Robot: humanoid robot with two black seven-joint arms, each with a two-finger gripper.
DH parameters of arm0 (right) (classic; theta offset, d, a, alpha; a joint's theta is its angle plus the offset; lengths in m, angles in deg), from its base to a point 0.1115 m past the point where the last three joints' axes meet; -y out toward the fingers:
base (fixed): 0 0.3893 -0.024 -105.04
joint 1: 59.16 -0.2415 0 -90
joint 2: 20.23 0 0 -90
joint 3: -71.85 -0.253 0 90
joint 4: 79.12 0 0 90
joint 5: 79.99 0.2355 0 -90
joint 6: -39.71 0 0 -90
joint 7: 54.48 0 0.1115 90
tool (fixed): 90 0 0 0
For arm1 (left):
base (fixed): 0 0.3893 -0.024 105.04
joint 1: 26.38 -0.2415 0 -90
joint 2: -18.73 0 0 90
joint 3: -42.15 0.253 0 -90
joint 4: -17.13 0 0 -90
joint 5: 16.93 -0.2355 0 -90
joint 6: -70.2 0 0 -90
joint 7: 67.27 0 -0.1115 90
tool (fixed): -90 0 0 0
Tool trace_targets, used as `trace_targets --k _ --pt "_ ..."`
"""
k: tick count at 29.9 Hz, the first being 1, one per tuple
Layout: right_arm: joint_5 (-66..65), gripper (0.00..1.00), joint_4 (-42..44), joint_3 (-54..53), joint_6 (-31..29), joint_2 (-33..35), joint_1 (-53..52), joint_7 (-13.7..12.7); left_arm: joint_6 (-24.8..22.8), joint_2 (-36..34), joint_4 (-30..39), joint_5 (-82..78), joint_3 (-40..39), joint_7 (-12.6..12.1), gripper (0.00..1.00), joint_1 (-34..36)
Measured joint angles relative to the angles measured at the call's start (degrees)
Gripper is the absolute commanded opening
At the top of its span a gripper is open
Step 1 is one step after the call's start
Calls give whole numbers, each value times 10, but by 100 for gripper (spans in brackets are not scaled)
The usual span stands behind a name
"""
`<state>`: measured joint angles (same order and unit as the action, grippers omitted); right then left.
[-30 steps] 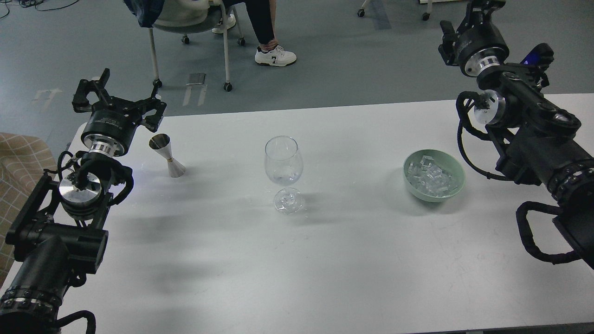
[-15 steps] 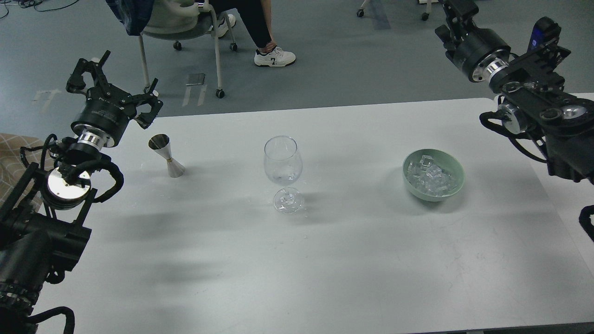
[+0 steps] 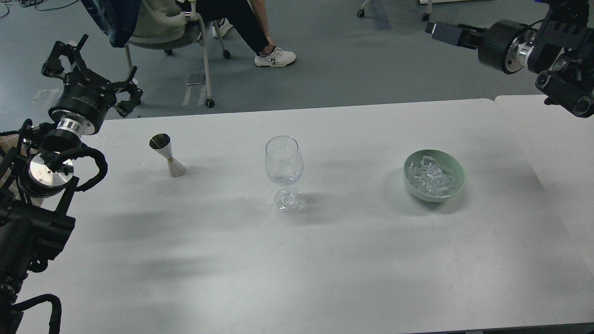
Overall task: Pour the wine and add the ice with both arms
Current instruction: 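Reach the right gripper down into the green ice bowl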
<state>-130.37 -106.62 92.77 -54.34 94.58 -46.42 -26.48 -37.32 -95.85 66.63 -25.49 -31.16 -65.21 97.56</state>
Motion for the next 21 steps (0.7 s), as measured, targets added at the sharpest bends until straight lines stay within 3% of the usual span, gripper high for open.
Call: trace_targets --k 6,11,16,21 --pt "-40 99 -74 56 0 24 4 0 11 -3 -24 13 -32 22 97 6" --pt "-119 99 -179 71 0 90 0 0 8 1 -40 13 -33 29 97 0" --pt "-209 99 -251 75 2 133 4 0 0 7 -41 17 -39 31 97 -2" --pt "-224 99 -267 78 2 144 17 0 -13 9 -42 17 -41 26 97 -2"
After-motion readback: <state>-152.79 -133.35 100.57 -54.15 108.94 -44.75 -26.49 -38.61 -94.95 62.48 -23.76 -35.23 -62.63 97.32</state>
